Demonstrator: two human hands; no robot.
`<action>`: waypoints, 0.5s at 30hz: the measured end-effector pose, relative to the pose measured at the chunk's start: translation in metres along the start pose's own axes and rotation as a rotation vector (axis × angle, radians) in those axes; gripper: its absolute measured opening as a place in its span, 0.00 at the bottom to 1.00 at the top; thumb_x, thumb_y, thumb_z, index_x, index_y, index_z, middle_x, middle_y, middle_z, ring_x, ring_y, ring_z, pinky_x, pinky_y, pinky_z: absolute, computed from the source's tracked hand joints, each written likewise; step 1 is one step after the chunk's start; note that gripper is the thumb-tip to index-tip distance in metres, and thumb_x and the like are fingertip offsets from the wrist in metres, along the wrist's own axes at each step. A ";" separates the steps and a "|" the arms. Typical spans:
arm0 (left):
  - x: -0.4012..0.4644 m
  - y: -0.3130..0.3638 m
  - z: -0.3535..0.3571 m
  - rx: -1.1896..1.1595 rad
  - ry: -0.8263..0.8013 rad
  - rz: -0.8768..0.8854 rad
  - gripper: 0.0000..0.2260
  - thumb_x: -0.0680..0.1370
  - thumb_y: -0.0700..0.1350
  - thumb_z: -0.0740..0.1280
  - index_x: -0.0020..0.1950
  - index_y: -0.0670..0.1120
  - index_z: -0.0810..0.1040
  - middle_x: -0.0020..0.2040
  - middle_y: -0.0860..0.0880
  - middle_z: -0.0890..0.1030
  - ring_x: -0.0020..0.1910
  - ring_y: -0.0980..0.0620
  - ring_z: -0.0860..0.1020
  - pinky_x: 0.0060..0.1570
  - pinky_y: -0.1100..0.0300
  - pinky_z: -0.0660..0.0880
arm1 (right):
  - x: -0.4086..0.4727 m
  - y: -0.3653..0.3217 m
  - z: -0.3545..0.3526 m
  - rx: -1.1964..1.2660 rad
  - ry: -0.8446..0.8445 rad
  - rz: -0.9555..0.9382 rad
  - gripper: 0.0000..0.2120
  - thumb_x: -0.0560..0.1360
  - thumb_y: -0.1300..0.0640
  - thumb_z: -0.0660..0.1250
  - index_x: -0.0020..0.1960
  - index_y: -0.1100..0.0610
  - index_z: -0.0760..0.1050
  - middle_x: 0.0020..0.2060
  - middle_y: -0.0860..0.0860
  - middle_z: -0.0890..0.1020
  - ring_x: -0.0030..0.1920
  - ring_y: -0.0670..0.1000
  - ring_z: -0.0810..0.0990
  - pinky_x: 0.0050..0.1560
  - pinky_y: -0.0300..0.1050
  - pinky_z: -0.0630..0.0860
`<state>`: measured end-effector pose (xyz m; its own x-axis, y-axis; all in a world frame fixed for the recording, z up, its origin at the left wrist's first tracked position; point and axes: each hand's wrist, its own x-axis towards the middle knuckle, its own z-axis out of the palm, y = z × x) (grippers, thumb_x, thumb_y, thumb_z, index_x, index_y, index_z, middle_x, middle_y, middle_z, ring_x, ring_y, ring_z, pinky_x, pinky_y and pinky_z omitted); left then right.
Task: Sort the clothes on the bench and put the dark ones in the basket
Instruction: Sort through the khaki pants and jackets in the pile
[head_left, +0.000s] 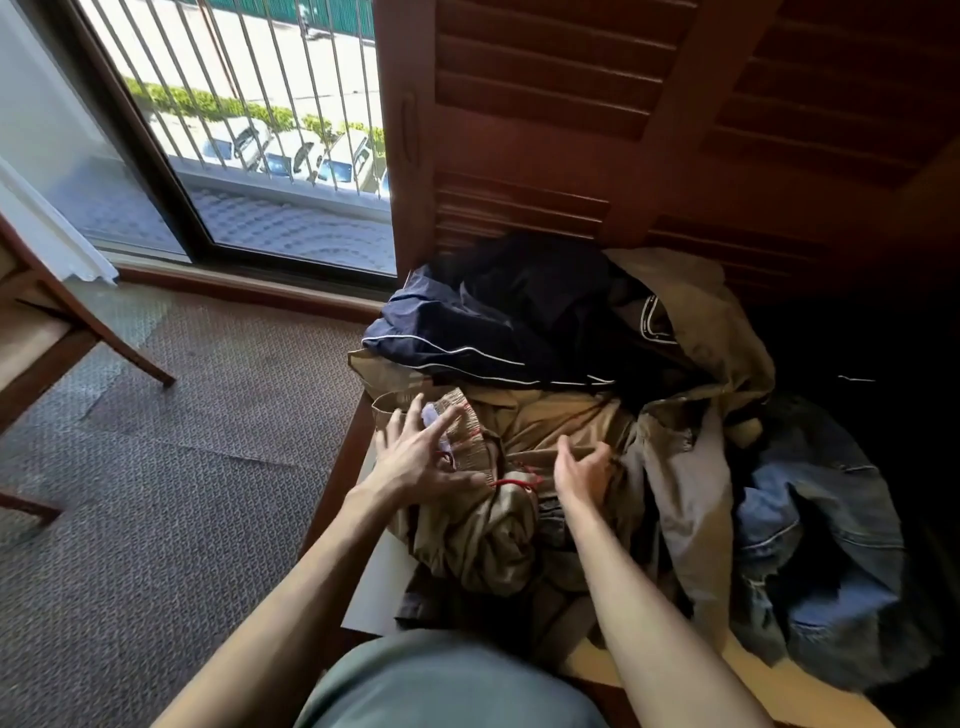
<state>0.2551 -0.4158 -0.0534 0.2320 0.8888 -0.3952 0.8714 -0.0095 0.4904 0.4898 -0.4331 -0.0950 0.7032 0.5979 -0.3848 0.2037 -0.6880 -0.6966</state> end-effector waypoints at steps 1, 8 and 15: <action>0.009 0.008 0.000 -0.003 -0.002 0.024 0.49 0.63 0.77 0.68 0.78 0.69 0.49 0.83 0.47 0.41 0.81 0.40 0.42 0.75 0.35 0.45 | 0.005 -0.001 -0.002 0.051 0.051 0.062 0.32 0.77 0.47 0.68 0.73 0.63 0.62 0.71 0.65 0.69 0.70 0.63 0.70 0.66 0.50 0.68; 0.050 0.037 0.026 -0.118 -0.011 -0.183 0.45 0.70 0.78 0.57 0.81 0.59 0.48 0.79 0.41 0.59 0.77 0.36 0.61 0.72 0.36 0.57 | 0.034 -0.013 0.006 0.346 -0.149 0.204 0.37 0.72 0.40 0.71 0.71 0.64 0.70 0.68 0.60 0.75 0.66 0.60 0.76 0.66 0.51 0.73; 0.061 0.056 0.047 -0.222 -0.034 -0.191 0.37 0.71 0.70 0.67 0.74 0.51 0.66 0.73 0.45 0.74 0.73 0.43 0.69 0.72 0.43 0.59 | 0.058 -0.019 0.040 0.460 -0.424 0.247 0.42 0.55 0.29 0.75 0.58 0.56 0.78 0.53 0.55 0.83 0.54 0.60 0.84 0.58 0.61 0.80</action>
<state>0.3379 -0.3838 -0.0862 0.0908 0.8491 -0.5203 0.7858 0.2599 0.5612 0.4994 -0.3688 -0.1288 0.3447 0.6201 -0.7048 -0.3060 -0.6355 -0.7088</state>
